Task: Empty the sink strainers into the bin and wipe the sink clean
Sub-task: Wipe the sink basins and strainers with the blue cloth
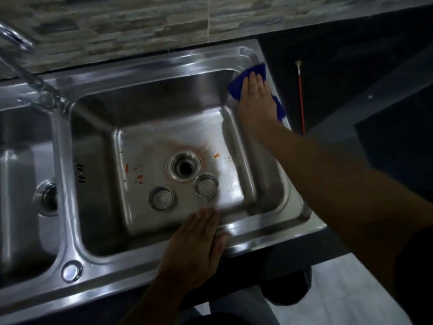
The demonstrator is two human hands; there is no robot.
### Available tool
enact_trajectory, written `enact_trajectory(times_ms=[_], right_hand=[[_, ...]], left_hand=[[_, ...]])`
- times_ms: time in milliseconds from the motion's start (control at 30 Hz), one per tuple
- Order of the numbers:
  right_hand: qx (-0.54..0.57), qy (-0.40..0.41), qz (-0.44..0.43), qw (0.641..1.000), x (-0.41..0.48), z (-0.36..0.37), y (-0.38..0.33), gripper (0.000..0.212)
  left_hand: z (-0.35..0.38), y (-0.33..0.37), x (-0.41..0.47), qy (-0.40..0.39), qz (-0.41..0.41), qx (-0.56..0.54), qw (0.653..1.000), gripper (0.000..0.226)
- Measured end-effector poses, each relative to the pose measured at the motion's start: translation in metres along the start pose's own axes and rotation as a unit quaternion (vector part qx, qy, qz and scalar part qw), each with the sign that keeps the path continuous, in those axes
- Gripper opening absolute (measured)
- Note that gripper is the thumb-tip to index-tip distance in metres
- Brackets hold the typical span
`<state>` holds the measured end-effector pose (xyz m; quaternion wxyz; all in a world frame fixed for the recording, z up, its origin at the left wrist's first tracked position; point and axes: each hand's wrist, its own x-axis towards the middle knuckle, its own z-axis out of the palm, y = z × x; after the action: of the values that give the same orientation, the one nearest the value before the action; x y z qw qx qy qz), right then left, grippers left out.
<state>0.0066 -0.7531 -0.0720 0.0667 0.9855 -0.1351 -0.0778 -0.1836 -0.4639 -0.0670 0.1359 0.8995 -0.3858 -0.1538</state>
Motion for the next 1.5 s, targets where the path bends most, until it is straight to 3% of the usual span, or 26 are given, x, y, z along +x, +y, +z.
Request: enact_trajectory(times_ms=[100,233,533,700,867,1033,1133,1300,1400,1500], right_hand=[[-0.028,-0.010,-0.014,0.999,0.010,-0.001,0.001,0.069],[-0.038,0.004,-0.029,0.999,-0.059,0.006,0.012,0.069],[0.091,-0.043,-0.035,0.994,-0.226,0.019,0.033,0.073],[0.143,-0.016,-0.051,0.988,-0.249,0.024,0.017,0.054],[0.226,-0.049,-0.079,0.970,-0.252,0.013,-0.065,0.040],[0.284,-0.027,-0.199,0.938,-0.261,-0.006,-0.201,0.035],[0.317,-0.053,-0.221,0.921,-0.263,-0.010,-0.244,0.032],[0.292,-0.047,-0.220,0.929,-0.258,-0.005,-0.192,0.034],[0.258,-0.070,-0.165,0.950,-0.250,-0.006,-0.154,0.034],[0.231,-0.090,-0.160,0.955,-0.245,-0.010,-0.164,0.031]], left_hand=[[-0.001,0.001,0.003,0.037,0.009,0.000,0.999,0.050],[-0.008,0.003,0.004,0.017,-0.005,0.007,1.000,0.050],[-0.008,0.001,0.001,-0.014,-0.071,-0.012,0.997,0.058],[-0.015,-0.021,-0.017,-0.014,-0.132,-0.019,0.991,0.065],[-0.038,-0.076,-0.063,0.021,-0.184,-0.002,0.983,0.059],[-0.059,-0.131,-0.105,0.090,-0.265,-0.045,0.959,0.064],[-0.062,-0.157,-0.121,0.065,-0.236,-0.097,0.965,0.064],[-0.057,-0.171,-0.127,0.093,-0.197,-0.127,0.968,0.067],[-0.051,-0.176,-0.128,0.108,-0.198,-0.147,0.963,0.072],[-0.045,-0.180,-0.128,0.117,-0.190,-0.151,0.963,0.077]])
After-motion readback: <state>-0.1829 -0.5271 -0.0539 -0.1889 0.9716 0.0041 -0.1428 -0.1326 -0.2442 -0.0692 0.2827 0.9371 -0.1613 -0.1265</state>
